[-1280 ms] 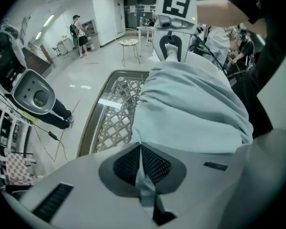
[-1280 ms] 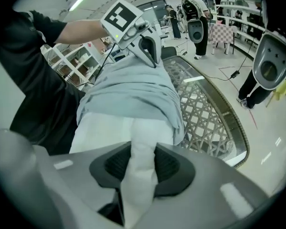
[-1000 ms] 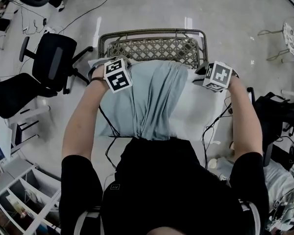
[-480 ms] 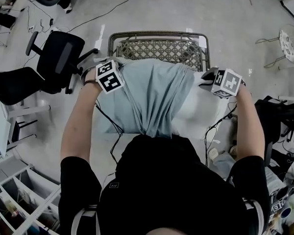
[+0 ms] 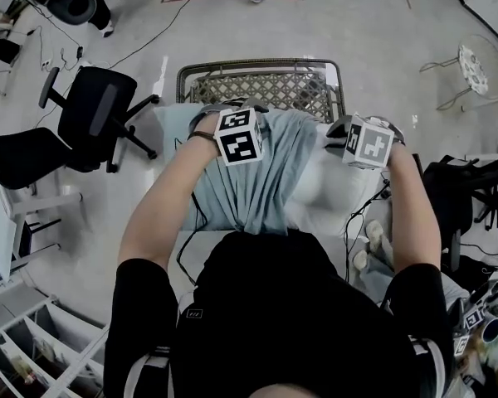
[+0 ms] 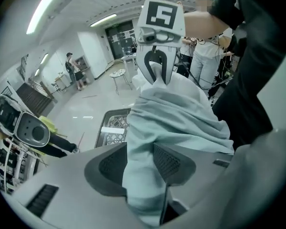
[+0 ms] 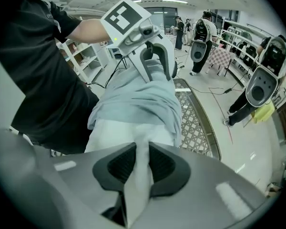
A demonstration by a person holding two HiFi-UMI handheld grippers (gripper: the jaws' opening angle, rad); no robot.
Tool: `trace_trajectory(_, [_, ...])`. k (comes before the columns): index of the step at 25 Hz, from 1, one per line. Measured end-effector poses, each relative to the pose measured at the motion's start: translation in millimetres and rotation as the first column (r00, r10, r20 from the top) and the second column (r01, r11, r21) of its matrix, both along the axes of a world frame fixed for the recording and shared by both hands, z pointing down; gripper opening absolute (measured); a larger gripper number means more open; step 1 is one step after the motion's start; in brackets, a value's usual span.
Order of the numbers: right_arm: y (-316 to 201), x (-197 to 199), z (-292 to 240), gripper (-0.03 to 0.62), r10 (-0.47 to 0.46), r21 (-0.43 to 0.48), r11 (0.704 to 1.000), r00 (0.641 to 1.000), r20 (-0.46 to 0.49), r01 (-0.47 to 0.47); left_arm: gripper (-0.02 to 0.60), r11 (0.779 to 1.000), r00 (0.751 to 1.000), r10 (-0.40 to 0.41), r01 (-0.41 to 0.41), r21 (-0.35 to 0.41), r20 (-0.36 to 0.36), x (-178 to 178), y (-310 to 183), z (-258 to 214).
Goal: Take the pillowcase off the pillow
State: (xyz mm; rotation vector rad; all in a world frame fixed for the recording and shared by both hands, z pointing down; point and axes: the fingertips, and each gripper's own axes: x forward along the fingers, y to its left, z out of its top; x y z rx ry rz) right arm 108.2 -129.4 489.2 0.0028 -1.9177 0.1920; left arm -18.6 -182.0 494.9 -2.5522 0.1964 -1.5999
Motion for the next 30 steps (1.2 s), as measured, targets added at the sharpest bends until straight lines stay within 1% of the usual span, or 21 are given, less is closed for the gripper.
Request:
trace_trajectory(1, [0.7, 0.3, -0.1, 0.081, 0.001, 0.003, 1.000, 1.000, 0.000, -0.001, 0.169, 1.000, 1.000, 0.017, -0.017, -0.010, 0.019, 3.1, 1.3, 6.2])
trace_trajectory(2, [0.9, 1.5, 0.7, 0.081, 0.005, 0.006, 1.000, 1.000, -0.002, -0.005, 0.114, 0.999, 0.998, 0.035, -0.034, -0.013, 0.048, 2.9, 2.4, 12.3])
trace_trajectory(3, [0.4, 3.5, 2.6, 0.080, 0.013, 0.007, 1.000, 1.000, -0.008, -0.012, 0.033, 0.999, 0.995, 0.050, -0.049, -0.006, 0.084, -0.8, 1.8, 18.2])
trace_trajectory(4, [-0.9, 6.3, 5.5, 0.080, 0.025, 0.006, 1.000, 1.000, -0.017, -0.025, 0.011, 0.998, 0.991, 0.057, -0.059, 0.011, 0.124, -7.7, -0.6, 23.5])
trace_trajectory(7, [-8.7, 17.8, 15.3, 0.077, 0.085, 0.001, 0.996, 0.995, -0.053, -0.085, 0.009, 0.997, 0.973, 0.032, -0.046, 0.056, 0.230, -40.6, -13.2, 33.9])
trace_trajectory(9, [-15.3, 23.9, 17.7, 0.075, 0.104, 0.000, 0.995, 0.993, -0.063, -0.105, 0.008, 0.998, 0.963, 0.002, -0.019, 0.060, 0.269, -66.9, -20.1, 36.3])
trace_trajectory(15, [-38.3, 34.2, 19.8, 0.061, 0.146, -0.012, 0.989, 0.989, -0.031, -0.147, 0.009, 0.995, 0.957, -0.099, 0.093, 0.032, 0.274, -135.9, -24.5, 33.9])
trace_trajectory(18, [-47.2, 34.8, 31.8, 0.057, 0.156, -0.013, 0.988, 0.988, -0.020, -0.156, 0.008, 0.991, 0.954, -0.136, 0.135, 0.022, 0.268, -155.1, -21.6, 39.5])
trace_trajectory(20, [-47.5, 30.2, 39.5, 0.061, 0.145, -0.003, 0.989, 0.989, -0.038, -0.146, 0.008, 0.990, 0.953, -0.143, 0.144, 0.015, 0.266, -152.8, -20.3, 42.9])
trace_trajectory(21, [-48.1, 28.3, 43.3, 0.074, 0.136, 0.007, 0.991, 0.989, -0.057, -0.136, 0.009, 0.989, 0.955, -0.145, 0.146, 0.016, 0.259, -147.0, -21.9, 42.7])
trace_trajectory(24, [-58.8, 24.6, 57.2, 0.100, 0.110, 0.060, 0.993, 0.986, -0.124, -0.103, 0.016, 0.989, 0.967, -0.146, 0.144, 0.020, 0.209, -118.6, -31.1, 40.8])
trace_trajectory(25, [-61.3, 23.2, 64.5, 0.100, 0.099, 0.068, 0.994, 0.985, -0.142, -0.090, 0.035, 0.990, 0.972, -0.140, 0.140, 0.014, 0.189, -107.0, -33.2, 42.1])
trace_trajectory(26, [-61.3, 21.9, 73.1, 0.100, 0.087, 0.063, 0.995, 0.984, -0.156, -0.078, 0.084, 0.991, 0.976, -0.132, 0.134, 0.004, 0.172, -95.1, -34.5, 45.1])
trace_trajectory(27, [-60.1, 21.0, 81.3, 0.094, 0.076, 0.052, 0.996, 0.983, -0.167, -0.068, 0.113, 0.992, 0.980, -0.121, 0.123, -0.007, 0.159, -83.2, -35.5, 49.7])
trace_trajectory(30, [-62.2, 20.1, 95.7, 0.086, 0.065, 0.039, 0.997, 0.982, -0.176, -0.059, 0.154, 0.996, 0.986, -0.084, 0.088, -0.024, 0.143, -51.8, -42.5, 68.6])
